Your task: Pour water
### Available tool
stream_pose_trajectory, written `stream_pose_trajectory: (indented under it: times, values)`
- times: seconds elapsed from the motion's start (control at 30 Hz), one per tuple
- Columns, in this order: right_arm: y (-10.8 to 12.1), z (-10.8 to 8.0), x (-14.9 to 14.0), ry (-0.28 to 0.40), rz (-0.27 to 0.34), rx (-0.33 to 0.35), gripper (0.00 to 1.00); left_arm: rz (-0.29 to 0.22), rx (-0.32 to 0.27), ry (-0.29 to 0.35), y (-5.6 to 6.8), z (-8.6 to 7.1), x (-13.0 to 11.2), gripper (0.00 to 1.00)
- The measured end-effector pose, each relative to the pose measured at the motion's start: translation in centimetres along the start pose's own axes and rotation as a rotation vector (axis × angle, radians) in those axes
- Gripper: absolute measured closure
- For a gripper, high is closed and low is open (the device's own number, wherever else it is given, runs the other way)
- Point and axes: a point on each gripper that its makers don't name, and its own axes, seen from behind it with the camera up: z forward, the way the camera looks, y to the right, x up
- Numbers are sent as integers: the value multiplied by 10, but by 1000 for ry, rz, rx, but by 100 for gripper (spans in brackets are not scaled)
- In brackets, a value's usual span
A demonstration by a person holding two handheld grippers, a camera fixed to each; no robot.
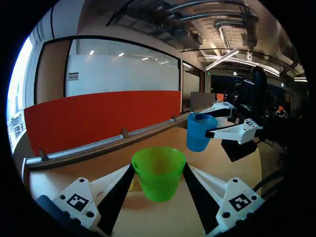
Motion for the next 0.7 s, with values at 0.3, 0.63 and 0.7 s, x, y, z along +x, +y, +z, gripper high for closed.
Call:
stream_pose_trajectory:
  times: [0.3,0.63,0.7]
  values:
    - [1,2,11,2,-63,7,9,-4,-19,8,11,-1,-1,13]
    - [5,7,23,2,-153,11,9,-14,-43,23,21,0,3,13]
    - [6,9,26,2,-173,10,8,-13,-48,24,24,0,3,13]
